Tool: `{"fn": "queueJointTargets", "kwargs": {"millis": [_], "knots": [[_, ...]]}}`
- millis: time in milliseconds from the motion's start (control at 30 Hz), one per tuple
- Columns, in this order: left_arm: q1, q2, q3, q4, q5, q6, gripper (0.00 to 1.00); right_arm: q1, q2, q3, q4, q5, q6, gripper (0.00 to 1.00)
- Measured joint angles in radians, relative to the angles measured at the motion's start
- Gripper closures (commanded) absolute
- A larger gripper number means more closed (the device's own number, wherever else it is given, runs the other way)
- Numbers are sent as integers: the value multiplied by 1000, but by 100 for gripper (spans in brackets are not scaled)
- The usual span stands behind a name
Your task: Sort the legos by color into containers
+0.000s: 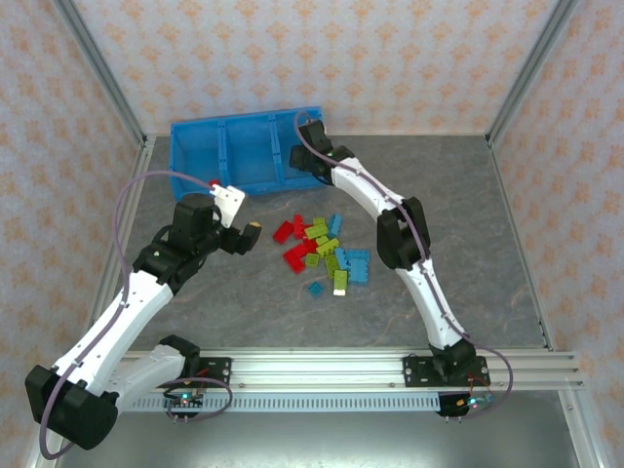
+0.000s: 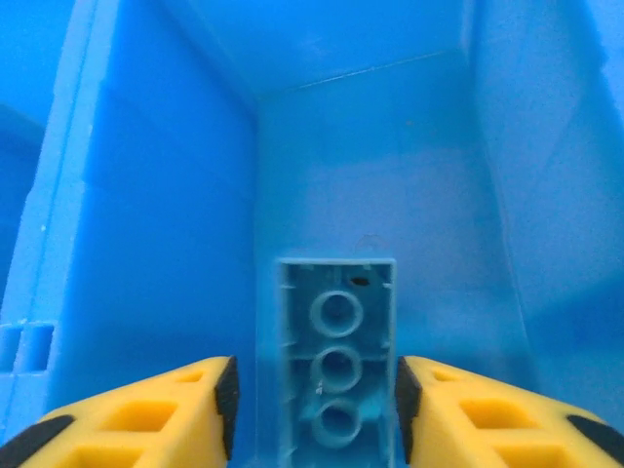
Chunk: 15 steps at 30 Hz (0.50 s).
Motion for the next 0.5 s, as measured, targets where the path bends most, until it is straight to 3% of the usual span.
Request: {"fn": "queueJointTargets", "kwargs": {"millis": [133, 233, 400, 500], "knots": [[0, 1, 0, 0, 0, 0, 5, 0, -16, 27, -47, -18, 3, 49], [0, 10, 0, 0, 6, -1, 5, 0, -93, -53, -81, -32, 2, 49], [0, 75, 32, -21, 45, -71, 9, 0, -396, -355, -139, -72, -5, 48], [-10, 163, 134, -87, 62, -169, 17, 0, -663, -584, -152, -104, -5, 45]]}}
